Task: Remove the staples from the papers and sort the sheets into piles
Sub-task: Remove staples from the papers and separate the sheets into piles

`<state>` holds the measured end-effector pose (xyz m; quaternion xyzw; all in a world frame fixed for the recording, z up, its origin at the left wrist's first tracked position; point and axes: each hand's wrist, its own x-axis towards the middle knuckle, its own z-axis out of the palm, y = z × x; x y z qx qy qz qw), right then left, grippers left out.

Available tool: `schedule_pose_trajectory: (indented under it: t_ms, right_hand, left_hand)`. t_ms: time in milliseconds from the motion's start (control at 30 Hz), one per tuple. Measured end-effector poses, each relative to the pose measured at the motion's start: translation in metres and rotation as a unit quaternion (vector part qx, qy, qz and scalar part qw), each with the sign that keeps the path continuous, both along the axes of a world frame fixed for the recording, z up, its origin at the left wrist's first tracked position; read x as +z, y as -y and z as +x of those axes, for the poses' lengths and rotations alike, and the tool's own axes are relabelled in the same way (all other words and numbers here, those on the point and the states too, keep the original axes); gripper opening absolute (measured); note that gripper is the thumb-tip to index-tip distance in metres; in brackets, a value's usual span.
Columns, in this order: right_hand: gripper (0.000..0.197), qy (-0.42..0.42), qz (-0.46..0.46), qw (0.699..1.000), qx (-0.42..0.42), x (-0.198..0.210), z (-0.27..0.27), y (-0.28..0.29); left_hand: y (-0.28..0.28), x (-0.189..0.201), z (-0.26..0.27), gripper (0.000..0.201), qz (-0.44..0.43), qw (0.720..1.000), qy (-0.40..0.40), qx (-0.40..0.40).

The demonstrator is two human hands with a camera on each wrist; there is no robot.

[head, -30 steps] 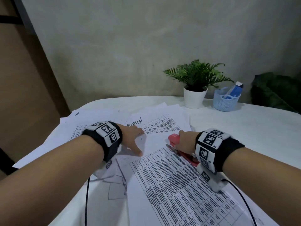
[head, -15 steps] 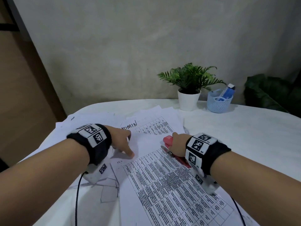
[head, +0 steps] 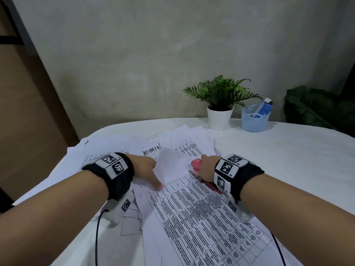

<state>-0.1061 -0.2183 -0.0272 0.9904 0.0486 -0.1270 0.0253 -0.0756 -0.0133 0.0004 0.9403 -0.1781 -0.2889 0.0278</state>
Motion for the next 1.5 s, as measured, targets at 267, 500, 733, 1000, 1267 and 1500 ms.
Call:
schedule_pose_trajectory:
  t_ms: [267, 500, 733, 1000, 1267, 1500]
  right_hand:
    - [0.033, -0.019, -0.021, 1.000, 0.011, 0.003, 0.001, -0.002]
    - [0.034, -0.009, -0.066, 0.997, 0.026, 0.008, -0.009, -0.003]
    - [0.032, 0.028, -0.025, 0.999, 0.026, 0.017, -0.026, 0.002]
    - [0.040, 0.013, 0.040, 0.999, -0.011, 0.053, -0.048, -0.004]
    - [0.045, -0.037, 0.044, 0.998, -0.033, 0.043, -0.039, -0.018]
    - [0.047, -0.042, 0.072, 0.994, -0.076, 0.035, -0.027, -0.016]
  left_hand:
    - [-0.034, -0.006, -0.054, 0.102, -0.174, 0.972, -0.146, 0.058]
    - [-0.017, -0.028, -0.111, 0.041, -0.239, 0.966, -0.077, 0.059]
    - [-0.021, 0.000, -0.111, 0.028, -0.254, 0.953, 0.073, 0.149]
    - [-0.128, 0.076, -0.060, 0.036, -0.256, 0.875, 0.233, 0.338]
    - [-0.183, 0.038, 0.001, 0.024, -0.158, 0.846, 0.319, 0.397]
    - [-0.175, 0.014, 0.036, 0.057, 0.000, 0.880, 0.316, 0.356]
